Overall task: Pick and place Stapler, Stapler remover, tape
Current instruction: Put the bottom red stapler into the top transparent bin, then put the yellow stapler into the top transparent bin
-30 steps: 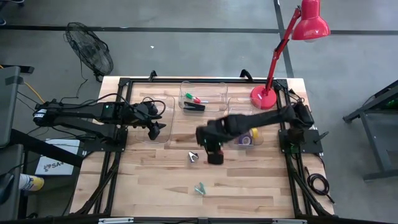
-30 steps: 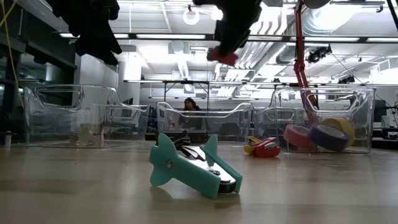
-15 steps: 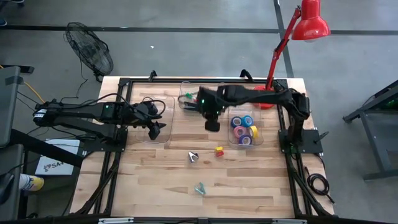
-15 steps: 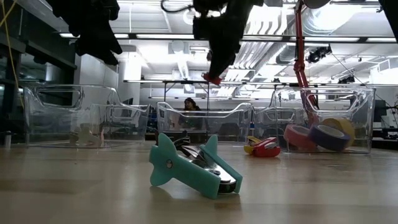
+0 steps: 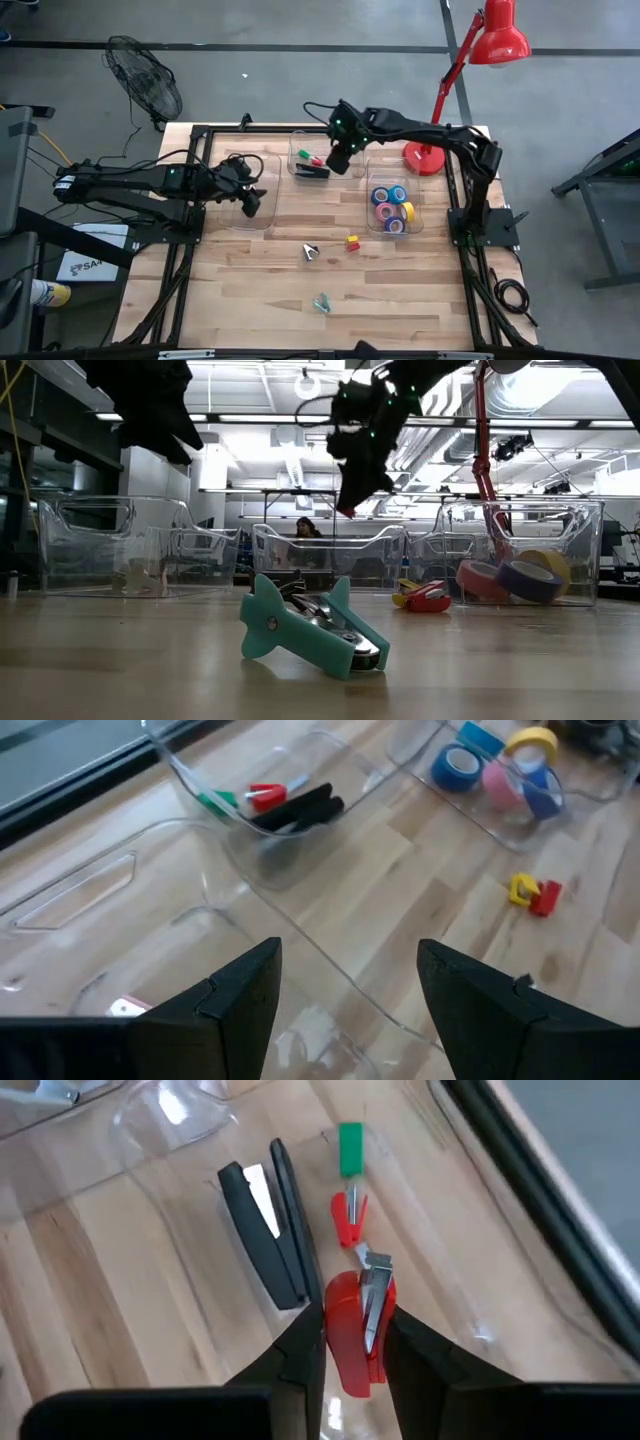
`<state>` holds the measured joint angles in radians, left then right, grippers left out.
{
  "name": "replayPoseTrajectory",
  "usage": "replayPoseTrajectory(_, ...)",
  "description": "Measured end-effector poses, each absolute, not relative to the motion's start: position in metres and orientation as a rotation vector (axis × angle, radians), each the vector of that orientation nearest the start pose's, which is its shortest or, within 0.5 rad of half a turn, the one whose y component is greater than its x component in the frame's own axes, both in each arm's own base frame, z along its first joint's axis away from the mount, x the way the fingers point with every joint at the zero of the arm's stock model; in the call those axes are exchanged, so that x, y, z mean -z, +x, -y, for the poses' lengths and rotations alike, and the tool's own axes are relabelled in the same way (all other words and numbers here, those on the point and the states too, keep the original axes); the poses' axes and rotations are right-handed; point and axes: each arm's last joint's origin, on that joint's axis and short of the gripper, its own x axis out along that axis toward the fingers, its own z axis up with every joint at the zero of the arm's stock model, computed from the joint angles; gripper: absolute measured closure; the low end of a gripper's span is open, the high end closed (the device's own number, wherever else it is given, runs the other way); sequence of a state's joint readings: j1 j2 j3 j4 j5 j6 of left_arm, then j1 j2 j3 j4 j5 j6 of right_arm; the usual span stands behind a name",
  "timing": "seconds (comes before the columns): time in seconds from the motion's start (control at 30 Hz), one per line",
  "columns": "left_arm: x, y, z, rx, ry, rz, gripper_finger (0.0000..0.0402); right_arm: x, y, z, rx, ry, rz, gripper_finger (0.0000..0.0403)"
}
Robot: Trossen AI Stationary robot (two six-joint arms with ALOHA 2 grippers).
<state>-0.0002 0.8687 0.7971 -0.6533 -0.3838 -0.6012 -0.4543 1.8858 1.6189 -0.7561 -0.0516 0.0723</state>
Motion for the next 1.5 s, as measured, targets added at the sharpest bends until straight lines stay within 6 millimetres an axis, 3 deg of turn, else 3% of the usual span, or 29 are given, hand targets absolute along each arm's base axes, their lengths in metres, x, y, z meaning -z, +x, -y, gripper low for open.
replayPoseTrajectory(0.3,-0.285,0.169,-0.012,-0.623,-0.443,-0.552,0.0172,-0.22,0.346,0.185,0.4,0.431,-1.045,0.0328)
replayPoseTrajectory(0.53,-0.285,0.168,-0.012,-0.635,-0.462,-0.543,0.0172,-0.203,0.341,0.181,0.358,0.421,-1.085,0.0328)
replayPoseTrajectory(1.03,-0.285,0.168,-0.013,-0.649,-0.459,-0.536,0.0172,-0.201,0.34,0.178,0.266,0.381,-1.095,0.0286)
replayPoseTrajectory(1.3,-0.285,0.168,-0.013,-0.65,-0.46,-0.535,0.0172,-0.201,0.34,0.178,0.264,0.387,-1.101,0.0243)
replayPoseTrajectory(1.5,-0.285,0.168,-0.013,-0.65,-0.46,-0.536,0.0172,-0.218,0.343,0.18,0.254,0.355,-1.105,0.0217)
